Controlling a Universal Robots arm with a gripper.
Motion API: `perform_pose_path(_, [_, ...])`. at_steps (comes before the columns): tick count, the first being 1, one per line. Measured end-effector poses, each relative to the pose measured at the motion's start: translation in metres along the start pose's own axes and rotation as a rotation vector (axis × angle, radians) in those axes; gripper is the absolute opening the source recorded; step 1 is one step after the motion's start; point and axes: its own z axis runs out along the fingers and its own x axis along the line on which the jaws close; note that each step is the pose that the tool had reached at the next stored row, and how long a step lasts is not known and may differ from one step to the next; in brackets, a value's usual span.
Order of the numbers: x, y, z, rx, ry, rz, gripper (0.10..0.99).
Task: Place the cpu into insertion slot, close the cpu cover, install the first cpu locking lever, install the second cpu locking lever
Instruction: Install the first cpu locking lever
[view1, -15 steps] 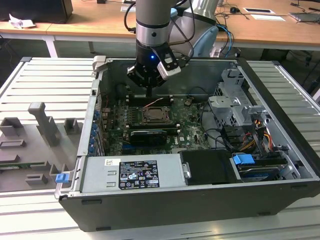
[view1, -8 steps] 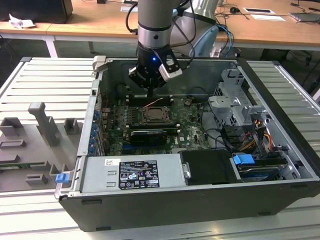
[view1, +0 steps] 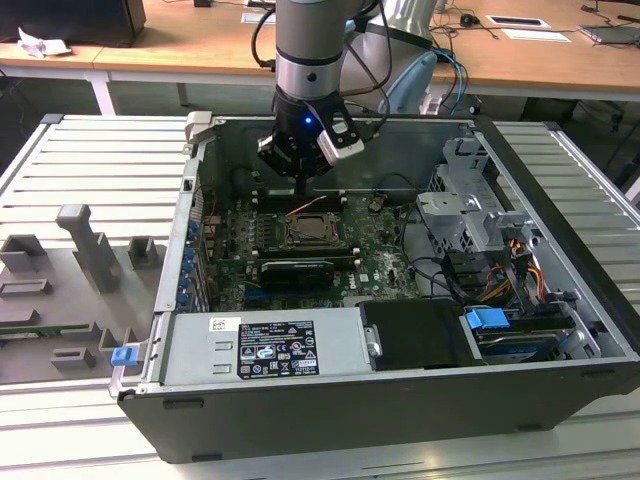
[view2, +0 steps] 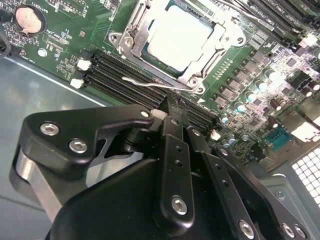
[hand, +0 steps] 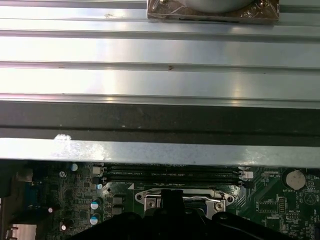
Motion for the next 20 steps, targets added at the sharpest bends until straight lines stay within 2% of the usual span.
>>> perform_pose_path(10, [-0.0004,-0.0001,0.0011,-0.001,-0.0001,0.000,0.106])
perform_pose_path(13, [-0.0012,-0.0012,0.0032,-0.019,-0.0006,0.000,0.106])
perform_pose_path(14, [-0.0015,-0.0014,0.0048,-0.028,-0.0009,0.000,0.106])
perform_pose_path(20, [-0.0018,-0.0017,0.0070,-0.031,-0.0051,0.000,0.106])
